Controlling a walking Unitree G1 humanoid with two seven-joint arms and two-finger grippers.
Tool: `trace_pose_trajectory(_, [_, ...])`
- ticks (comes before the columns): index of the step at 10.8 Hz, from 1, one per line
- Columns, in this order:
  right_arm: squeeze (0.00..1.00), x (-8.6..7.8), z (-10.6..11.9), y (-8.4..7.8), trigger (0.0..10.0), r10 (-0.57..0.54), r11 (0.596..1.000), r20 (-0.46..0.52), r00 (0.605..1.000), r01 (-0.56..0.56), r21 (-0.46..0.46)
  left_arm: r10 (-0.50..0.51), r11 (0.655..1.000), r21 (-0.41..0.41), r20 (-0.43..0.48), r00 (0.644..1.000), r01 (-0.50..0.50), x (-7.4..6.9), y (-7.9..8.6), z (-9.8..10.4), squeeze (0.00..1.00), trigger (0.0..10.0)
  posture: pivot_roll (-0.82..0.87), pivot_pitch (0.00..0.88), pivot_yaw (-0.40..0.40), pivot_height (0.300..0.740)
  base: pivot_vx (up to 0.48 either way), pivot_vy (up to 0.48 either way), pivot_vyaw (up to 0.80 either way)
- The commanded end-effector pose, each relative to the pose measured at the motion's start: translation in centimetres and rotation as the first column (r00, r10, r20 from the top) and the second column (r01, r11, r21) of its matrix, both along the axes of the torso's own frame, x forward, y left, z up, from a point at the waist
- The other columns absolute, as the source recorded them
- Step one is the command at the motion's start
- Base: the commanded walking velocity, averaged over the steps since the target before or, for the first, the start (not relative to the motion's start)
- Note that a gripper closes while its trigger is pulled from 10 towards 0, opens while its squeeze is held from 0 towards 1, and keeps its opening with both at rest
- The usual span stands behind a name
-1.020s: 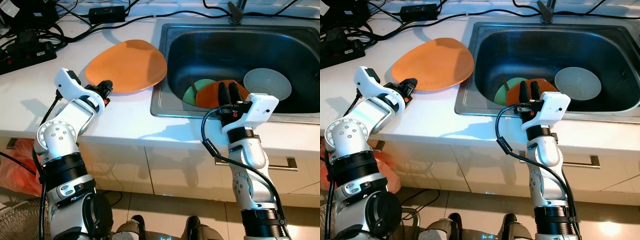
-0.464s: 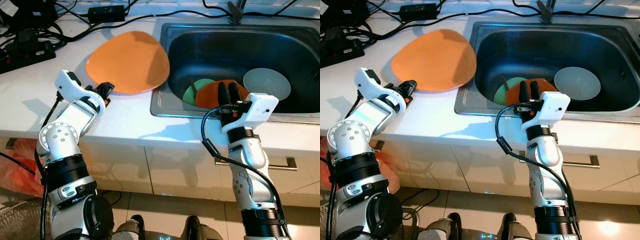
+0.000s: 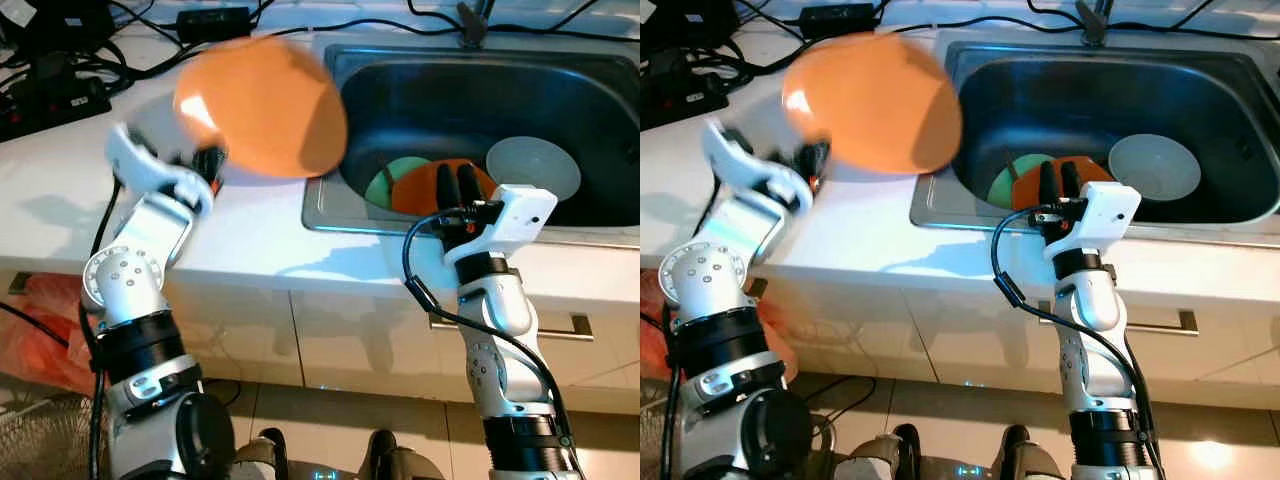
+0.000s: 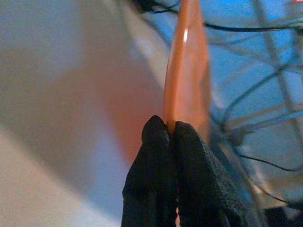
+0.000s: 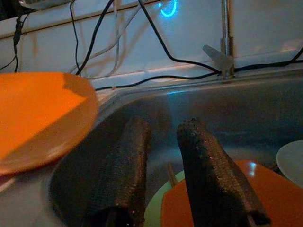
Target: Kitchen organization
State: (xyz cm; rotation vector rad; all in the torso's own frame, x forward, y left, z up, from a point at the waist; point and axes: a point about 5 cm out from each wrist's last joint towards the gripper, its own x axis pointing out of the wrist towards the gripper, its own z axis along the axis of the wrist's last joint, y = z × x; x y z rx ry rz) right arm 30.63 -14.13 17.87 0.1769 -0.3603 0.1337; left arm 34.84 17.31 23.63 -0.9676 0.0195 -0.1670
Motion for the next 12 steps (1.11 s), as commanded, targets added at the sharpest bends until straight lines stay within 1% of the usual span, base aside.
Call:
trace_pose_trajectory(1, [0.00,0.2,-1.7,0.2,10.0,0.010,1.000,-0.088,0.996,-0.011,-0.013,-0.008,1.000,-0.019,0.107,0.994,0.010,-0.3,-0.1,1.8,0.00,10.0,0.14,0.188,0.058,0.740,0.000,0.000,0.00])
trace_pose_trajectory(4, [0.00,0.3,-1.7,0.3,10.0,0.017,1.000,-0.086,0.996,-0.018,-0.014,-0.046,0.997,-0.061,0.149,0.988,0.055,-0.7,-1.1,1.6,0.00,10.0,0.14,0.180,0.056,0.740,0.000,0.000,0.00])
trace_pose_trajectory(6, [0.00,0.3,-1.6,0.3,10.0,0.017,1.000,-0.084,0.996,-0.019,-0.015,-0.056,0.993,-0.092,0.186,0.981,0.074,-0.7,-1.6,1.8,0.00,10.0,0.14,0.174,0.055,0.740,0.000,0.000,0.00])
trace_pose_trajectory(7, [0.00,0.4,-1.5,0.4,10.0,0.020,1.000,-0.082,0.996,-0.021,-0.014,-0.068,0.992,-0.094,0.200,0.977,0.088,-0.7,-2.1,1.9,0.00,10.0,0.13,0.169,0.054,0.740,0.000,0.000,0.00])
trace_pose_trajectory(9, [0.00,0.6,-1.1,0.5,10.0,0.030,0.999,-0.079,0.996,-0.028,0.033,-0.094,0.989,-0.095,0.208,0.974,0.116,-0.7,-3.0,1.7,0.00,10.0,0.13,0.163,0.053,0.740,0.000,0.000,0.00])
trace_pose_trajectory(10, [0.00,0.9,-0.2,0.4,10.0,0.040,0.990,-0.070,0.997,-0.030,0.141,-0.118,0.990,-0.055,0.212,0.970,0.133,-0.6,-3.6,1.4,0.00,10.0,0.13,0.163,0.050,0.740,0.000,0.000,0.00])
trace_pose_trajectory(11, [0.00,1.1,0.4,0.3,10.0,0.051,0.975,-0.063,0.997,-0.036,0.221,-0.136,0.988,-0.036,0.220,0.966,0.147,-0.7,-4.0,1.3,0.00,10.0,0.13,0.163,0.051,0.740,0.000,0.000,0.00])
trace_pose_trajectory(12, [0.00,1.5,1.2,-0.1,10.0,0.066,0.940,-0.056,0.996,-0.043,0.339,-0.160,0.986,-0.004,0.237,0.958,0.166,-0.8,-4.6,1.3,0.00,10.0,0.13,0.165,0.050,0.740,0.000,0.000,0.00])
